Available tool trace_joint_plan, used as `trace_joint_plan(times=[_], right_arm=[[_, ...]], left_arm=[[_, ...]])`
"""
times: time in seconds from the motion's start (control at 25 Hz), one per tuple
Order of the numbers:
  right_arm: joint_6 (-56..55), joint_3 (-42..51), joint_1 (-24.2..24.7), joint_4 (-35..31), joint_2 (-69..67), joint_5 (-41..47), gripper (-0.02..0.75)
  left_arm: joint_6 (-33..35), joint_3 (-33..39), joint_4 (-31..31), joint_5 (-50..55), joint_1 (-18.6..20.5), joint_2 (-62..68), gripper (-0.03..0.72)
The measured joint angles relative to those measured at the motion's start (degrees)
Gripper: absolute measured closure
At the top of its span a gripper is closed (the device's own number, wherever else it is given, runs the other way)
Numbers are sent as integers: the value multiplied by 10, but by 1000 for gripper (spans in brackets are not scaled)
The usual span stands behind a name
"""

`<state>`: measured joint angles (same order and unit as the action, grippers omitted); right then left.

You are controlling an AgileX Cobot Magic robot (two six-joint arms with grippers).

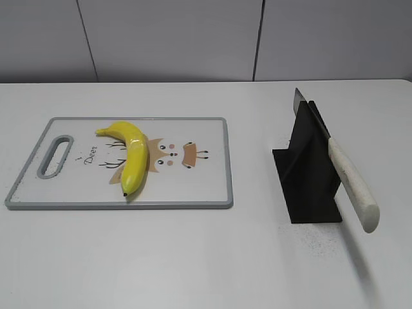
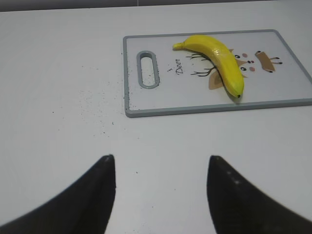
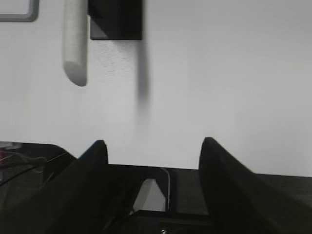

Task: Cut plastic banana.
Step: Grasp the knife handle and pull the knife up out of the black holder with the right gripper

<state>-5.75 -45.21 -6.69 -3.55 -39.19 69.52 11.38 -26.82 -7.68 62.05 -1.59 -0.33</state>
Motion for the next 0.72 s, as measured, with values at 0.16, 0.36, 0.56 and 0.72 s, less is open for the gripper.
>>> trace_joint_plan(times=[0.16,0.36,0.56,0.72], right_arm=[[0,-21,0,-52,-73,0,255],[16,-55,-2,-118,-158,1,245],[24,-105,-34,-125,-246,1,243],[25,-145,-65,-125,-309,0,241]], left_arm=[[0,0,0,0,0,0,99],[0,0,0,0,0,0,99],[0,0,0,0,0,0,99],[0,0,0,0,0,0,99]])
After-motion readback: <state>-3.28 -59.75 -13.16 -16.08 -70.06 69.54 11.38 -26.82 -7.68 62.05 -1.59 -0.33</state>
